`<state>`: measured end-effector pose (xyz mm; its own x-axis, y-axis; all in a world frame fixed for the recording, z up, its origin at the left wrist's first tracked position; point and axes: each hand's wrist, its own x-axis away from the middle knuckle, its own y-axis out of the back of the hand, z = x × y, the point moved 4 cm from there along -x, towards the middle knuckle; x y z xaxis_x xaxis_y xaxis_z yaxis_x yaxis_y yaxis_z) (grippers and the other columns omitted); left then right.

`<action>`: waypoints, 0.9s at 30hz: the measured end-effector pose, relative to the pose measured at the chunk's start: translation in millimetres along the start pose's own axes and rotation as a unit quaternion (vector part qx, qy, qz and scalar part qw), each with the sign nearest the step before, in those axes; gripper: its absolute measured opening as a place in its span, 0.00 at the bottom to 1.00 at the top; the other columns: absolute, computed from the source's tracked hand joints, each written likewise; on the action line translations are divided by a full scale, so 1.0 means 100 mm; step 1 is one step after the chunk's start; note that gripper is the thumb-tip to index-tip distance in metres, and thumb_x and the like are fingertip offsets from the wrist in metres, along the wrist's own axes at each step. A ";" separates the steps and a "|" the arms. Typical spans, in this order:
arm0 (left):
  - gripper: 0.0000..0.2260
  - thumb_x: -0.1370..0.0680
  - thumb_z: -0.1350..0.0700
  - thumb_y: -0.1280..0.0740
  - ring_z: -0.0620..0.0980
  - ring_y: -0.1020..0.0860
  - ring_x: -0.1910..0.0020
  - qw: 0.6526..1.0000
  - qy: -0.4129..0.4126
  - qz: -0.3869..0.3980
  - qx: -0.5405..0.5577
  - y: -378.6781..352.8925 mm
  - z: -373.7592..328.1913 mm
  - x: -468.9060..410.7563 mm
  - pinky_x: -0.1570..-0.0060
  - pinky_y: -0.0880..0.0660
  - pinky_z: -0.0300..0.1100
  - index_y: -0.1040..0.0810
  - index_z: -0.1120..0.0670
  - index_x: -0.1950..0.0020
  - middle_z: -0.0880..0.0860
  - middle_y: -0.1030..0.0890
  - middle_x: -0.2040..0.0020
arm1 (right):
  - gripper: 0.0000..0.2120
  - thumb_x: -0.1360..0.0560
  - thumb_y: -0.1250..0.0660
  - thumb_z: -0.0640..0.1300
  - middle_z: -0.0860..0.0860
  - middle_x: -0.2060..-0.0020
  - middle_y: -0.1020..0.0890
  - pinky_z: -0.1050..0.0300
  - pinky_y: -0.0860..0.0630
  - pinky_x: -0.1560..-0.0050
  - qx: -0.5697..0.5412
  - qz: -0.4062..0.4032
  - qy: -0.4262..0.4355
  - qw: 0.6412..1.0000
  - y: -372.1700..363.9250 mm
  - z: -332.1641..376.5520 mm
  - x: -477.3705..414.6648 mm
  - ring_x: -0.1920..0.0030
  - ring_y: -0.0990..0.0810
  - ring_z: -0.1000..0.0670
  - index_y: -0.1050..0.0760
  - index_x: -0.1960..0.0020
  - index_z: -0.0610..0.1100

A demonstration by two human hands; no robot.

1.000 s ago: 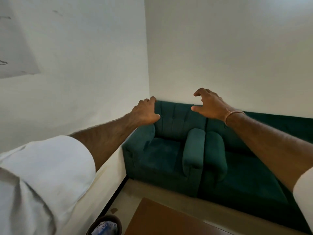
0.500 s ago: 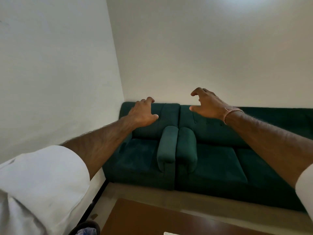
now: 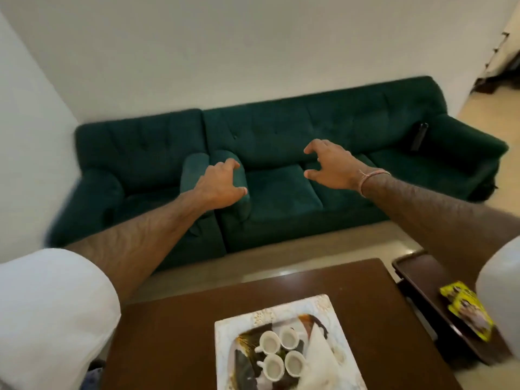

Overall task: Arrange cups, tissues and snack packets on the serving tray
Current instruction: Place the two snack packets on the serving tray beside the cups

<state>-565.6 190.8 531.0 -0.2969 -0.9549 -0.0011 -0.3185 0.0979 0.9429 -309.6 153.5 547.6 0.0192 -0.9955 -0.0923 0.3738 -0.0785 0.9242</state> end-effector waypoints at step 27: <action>0.21 0.25 0.49 0.29 0.54 0.24 0.39 0.925 -0.134 0.352 0.055 -6.42 -3.78 -0.61 0.40 0.23 0.53 0.27 0.53 0.34 0.55 0.23 0.36 | 0.27 0.27 0.27 0.46 0.37 0.36 0.25 0.48 0.29 0.38 -0.063 0.131 -0.428 0.892 -2.35 -6.71 2.86 0.36 0.26 0.37 0.29 0.32 0.38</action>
<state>-3.2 80.2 51.5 -0.6730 -0.5422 0.5032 -0.0469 0.7101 0.7025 230.6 -77.6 55.1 -0.5739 -0.6589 0.4863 0.5619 0.1151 0.8191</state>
